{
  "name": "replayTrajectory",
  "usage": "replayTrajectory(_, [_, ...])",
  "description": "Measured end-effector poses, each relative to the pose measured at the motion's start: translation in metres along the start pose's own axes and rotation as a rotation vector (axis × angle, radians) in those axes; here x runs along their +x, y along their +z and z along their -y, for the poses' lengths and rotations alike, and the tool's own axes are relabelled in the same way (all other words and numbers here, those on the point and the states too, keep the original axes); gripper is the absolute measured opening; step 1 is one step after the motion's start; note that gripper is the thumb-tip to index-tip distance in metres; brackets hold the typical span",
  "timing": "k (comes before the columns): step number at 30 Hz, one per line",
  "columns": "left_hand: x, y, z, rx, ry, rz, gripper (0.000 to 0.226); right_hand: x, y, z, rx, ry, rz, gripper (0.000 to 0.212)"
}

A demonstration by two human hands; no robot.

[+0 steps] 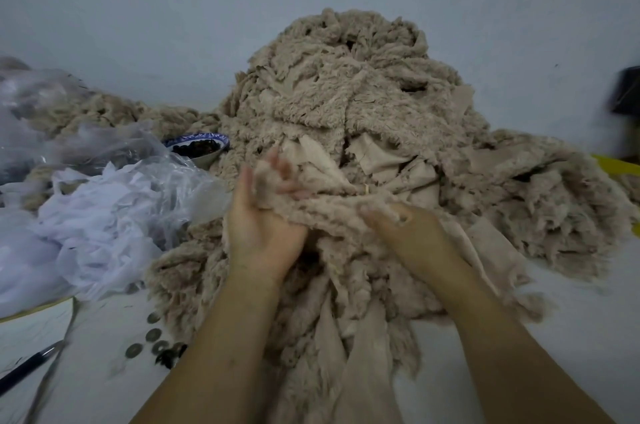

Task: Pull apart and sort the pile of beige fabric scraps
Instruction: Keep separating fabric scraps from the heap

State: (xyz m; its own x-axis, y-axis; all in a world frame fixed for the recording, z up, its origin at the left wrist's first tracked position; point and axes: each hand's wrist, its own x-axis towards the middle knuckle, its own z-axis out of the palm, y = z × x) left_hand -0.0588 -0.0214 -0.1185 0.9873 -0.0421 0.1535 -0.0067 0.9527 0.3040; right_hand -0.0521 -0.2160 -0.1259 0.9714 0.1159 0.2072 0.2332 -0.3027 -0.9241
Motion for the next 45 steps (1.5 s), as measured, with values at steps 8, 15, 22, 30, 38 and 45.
replayTrajectory(8, [0.004, 0.0, 0.001, -0.002, -0.038, -0.012, 0.045, 0.018, -0.016, -0.014, 0.261, 0.031, -0.606, 0.057])
replayTrajectory(15, [-0.005, 0.004, 0.03, 0.406, -0.183, 0.102, 0.043, 0.019, -0.022, -0.011, 0.645, 0.302, -0.4, 0.06])
replayTrajectory(22, [-0.006, 0.0, 0.046, 1.11, 0.005, 0.017, 0.061, 0.006, -0.007, 0.008, 0.068, -0.241, -0.609, 0.02])
replayTrajectory(30, [0.004, -0.006, 0.029, 0.607, -0.144, -0.189, 0.034, -0.007, 0.028, 0.011, -0.622, -0.596, 0.107, 0.031])
replayTrajectory(38, [0.008, -0.005, 0.001, -0.093, 0.09, -0.05, 0.052, -0.008, 0.018, 0.006, -0.097, -0.468, -0.195, 0.057])
replayTrajectory(45, [0.004, -0.008, 0.002, -0.067, 0.022, -0.035, 0.059, 0.0, 0.022, -0.002, -0.043, -0.193, 0.121, 0.026])
